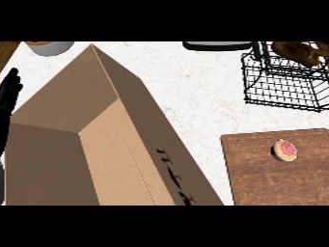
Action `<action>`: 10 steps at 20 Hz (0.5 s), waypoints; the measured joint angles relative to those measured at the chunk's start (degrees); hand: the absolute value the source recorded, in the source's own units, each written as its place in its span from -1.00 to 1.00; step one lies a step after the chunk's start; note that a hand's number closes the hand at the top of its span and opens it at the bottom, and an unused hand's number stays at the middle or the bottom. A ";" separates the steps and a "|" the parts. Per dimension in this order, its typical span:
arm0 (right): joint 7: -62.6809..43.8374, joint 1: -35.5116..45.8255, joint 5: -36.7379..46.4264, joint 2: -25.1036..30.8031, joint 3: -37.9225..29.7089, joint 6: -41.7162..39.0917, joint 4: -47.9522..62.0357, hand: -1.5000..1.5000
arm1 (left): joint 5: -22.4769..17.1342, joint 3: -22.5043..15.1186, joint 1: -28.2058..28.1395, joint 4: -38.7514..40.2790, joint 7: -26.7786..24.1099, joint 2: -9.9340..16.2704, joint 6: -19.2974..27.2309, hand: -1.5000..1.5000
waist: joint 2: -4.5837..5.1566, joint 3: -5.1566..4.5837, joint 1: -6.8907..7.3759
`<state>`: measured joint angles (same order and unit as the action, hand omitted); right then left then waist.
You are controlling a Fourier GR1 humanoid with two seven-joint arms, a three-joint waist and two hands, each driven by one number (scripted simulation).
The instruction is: Pick the sweet potato from the cutting board and place it in the tiered basket
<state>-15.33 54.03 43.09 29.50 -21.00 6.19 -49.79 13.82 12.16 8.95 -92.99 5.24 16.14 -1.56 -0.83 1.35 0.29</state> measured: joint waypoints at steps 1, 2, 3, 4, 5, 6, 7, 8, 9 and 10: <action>-0.59 0.10 -0.57 0.87 -0.66 -0.60 -0.66 -1.00 | 0.13 0.31 -0.22 0.13 -0.19 0.03 0.11 0.00 | -0.10 0.02 -0.29; -1.25 -0.31 -1.24 1.50 -1.48 -1.02 -1.26 -1.00 | 0.01 0.59 -0.72 -0.15 -0.20 0.11 -0.06 0.00 | -0.20 -0.03 -0.46; -2.03 -0.52 -2.03 1.95 -2.19 -1.77 -1.87 -1.00 | 0.18 0.70 -0.79 -0.17 -0.26 0.04 0.04 0.00 | -0.27 -0.02 -0.68; -2.40 -0.79 -3.04 3.16 -3.29 -2.89 -2.08 -1.00 | 0.34 0.81 -0.41 -0.10 0.36 0.09 0.09 0.00 | -0.29 -0.03 -1.00; -3.24 -1.33 -3.98 3.90 -4.27 -3.85 -2.72 -1.00 | 0.48 0.88 -0.48 -0.26 0.69 -0.04 0.18 0.00 | -0.41 -0.03 -1.33; -4.04 -1.67 -5.00 4.79 -5.24 -5.09 -3.26 -1.00 | 0.66 0.97 -0.70 -0.33 0.46 -0.18 0.33 0.00 | -0.49 -0.01 -1.56; -4.85 -2.19 -6.12 5.84 -6.25 -6.63 -4.00 -1.00 | 0.96 0.74 -0.80 -1.01 1.04 -0.50 0.52 0.00 | -0.59 -0.04 -1.80; -5.30 -3.09 -7.33 6.92 -7.44 -8.04 -4.58 -1.00 | 0.89 0.92 -1.21 -1.30 0.76 -0.57 0.49 0.00 | -0.64 -0.08 -1.97; -5.28 -4.15 -8.40 7.84 -8.44 -9.34 -5.03 -1.00 | 1.13 1.03 -1.24 -1.34 0.60 -0.86 0.89 0.00 | -0.67 -0.06 -2.17; -5.22 -5.32 -9.63 8.67 -9.44 -10.83 -5.78 -1.00 | 1.37 1.02 -1.25 -1.51 0.83 -1.02 1.05 0.00 | -0.74 -0.04 -2.48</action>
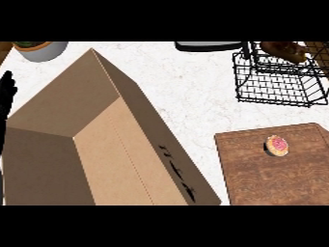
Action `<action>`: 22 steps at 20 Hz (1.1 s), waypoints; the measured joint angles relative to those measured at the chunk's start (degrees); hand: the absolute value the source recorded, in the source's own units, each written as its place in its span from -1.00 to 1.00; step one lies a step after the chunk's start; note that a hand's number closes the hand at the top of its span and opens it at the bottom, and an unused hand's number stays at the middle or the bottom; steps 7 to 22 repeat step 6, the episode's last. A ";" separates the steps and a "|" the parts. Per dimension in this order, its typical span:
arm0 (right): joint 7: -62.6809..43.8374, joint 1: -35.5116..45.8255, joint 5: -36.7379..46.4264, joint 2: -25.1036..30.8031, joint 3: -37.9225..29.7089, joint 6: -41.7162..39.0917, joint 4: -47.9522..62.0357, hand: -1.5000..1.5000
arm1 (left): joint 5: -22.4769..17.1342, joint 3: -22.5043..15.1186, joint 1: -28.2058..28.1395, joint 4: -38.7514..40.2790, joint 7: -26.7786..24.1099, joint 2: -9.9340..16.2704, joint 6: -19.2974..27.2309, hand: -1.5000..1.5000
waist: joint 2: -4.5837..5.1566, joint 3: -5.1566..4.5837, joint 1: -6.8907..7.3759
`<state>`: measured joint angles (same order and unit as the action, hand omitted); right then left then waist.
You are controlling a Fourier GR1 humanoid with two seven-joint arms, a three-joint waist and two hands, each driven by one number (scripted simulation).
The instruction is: Pick the sweet potato from the cutting board and place it in the tiered basket
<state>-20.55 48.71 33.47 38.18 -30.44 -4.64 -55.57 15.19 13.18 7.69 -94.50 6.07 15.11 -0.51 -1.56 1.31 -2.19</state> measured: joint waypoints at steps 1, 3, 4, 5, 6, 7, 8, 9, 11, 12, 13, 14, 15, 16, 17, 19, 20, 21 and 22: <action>0.44 -1.53 -1.29 0.55 -1.10 -1.23 -0.65 -1.00 | 0.07 0.06 0.32 0.03 0.46 -0.03 0.00 0.00 | -0.03 0.00 -0.34; 1.74 -4.73 -3.94 2.24 -3.55 -3.88 -2.32 -1.00 | -0.25 0.39 0.15 -0.33 0.76 -0.07 -0.29 0.00 | -0.07 -0.05 -0.62; 2.76 -6.54 -5.41 2.92 -4.96 -5.10 -3.07 -1.00 | -0.26 0.46 0.01 -0.55 0.91 -0.17 -0.33 0.00 | -0.09 -0.06 -0.78; 3.46 -8.03 -6.95 3.70 -6.53 -6.36 -3.59 -1.00 | -0.13 0.54 -0.24 -0.66 0.55 -0.35 -0.16 0.00 | -0.11 -0.05 -0.90; 3.94 -9.51 -8.30 4.24 -7.81 -7.53 -4.59 -1.00 | 0.02 0.52 -0.57 -1.11 0.68 -0.46 -0.16 0.00 | -0.13 -0.08 -0.85; 3.94 -9.51 -8.30 4.24 -7.81 -7.53 -4.59 -1.00 | 0.02 0.52 -0.57 -1.11 0.68 -0.46 -0.16 0.00 | -0.13 -0.08 -0.85; 3.94 -9.51 -8.30 4.24 -7.81 -7.53 -4.59 -1.00 | 0.02 0.52 -0.57 -1.11 0.68 -0.46 -0.16 0.00 | -0.13 -0.08 -0.85; 3.94 -9.51 -8.30 4.24 -7.81 -7.53 -4.59 -1.00 | 0.02 0.52 -0.57 -1.11 0.68 -0.46 -0.16 0.00 | -0.13 -0.08 -0.85; 3.94 -9.51 -8.30 4.24 -7.81 -7.53 -4.59 -1.00 | 0.02 0.52 -0.57 -1.11 0.68 -0.46 -0.16 0.00 | -0.13 -0.08 -0.85; 3.94 -9.51 -8.30 4.24 -7.81 -7.53 -4.59 -1.00 | 0.02 0.52 -0.57 -1.11 0.68 -0.46 -0.16 0.00 | -0.13 -0.08 -0.85; 3.94 -9.51 -8.30 4.24 -7.81 -7.53 -4.59 -1.00 | 0.02 0.52 -0.57 -1.11 0.68 -0.46 -0.16 0.00 | -0.13 -0.08 -0.85; 3.94 -9.51 -8.30 4.24 -7.81 -7.53 -4.59 -1.00 | 0.02 0.52 -0.57 -1.11 0.68 -0.46 -0.16 0.00 | -0.13 -0.08 -0.85; 3.94 -9.51 -8.30 4.24 -7.81 -7.53 -4.59 -1.00 | 0.02 0.52 -0.57 -1.11 0.68 -0.46 -0.16 0.00 | -0.13 -0.08 -0.85; 3.94 -9.51 -8.30 4.24 -7.81 -7.53 -4.59 -1.00 | 0.02 0.52 -0.57 -1.11 0.68 -0.46 -0.16 0.00 | -0.13 -0.08 -0.85; 3.94 -9.51 -8.30 4.24 -7.81 -7.53 -4.59 -1.00 | 0.02 0.52 -0.57 -1.11 0.68 -0.46 -0.16 0.00 | -0.13 -0.08 -0.85; 3.94 -9.51 -8.30 4.24 -7.81 -7.53 -4.59 -1.00 | 0.02 0.52 -0.57 -1.11 0.68 -0.46 -0.16 0.00 | -0.13 -0.08 -0.85; 3.94 -9.51 -8.30 4.24 -7.81 -7.53 -4.59 -1.00 | 0.02 0.52 -0.57 -1.11 0.68 -0.46 -0.16 0.00 | -0.13 -0.08 -0.85; 3.94 -9.51 -8.30 4.24 -7.81 -7.53 -4.59 -1.00 | 0.02 0.52 -0.57 -1.11 0.68 -0.46 -0.16 0.00 | -0.13 -0.08 -0.85; 3.94 -9.51 -8.30 4.24 -7.81 -7.53 -4.59 -1.00 | 0.02 0.52 -0.57 -1.11 0.68 -0.46 -0.16 0.00 | -0.13 -0.08 -0.85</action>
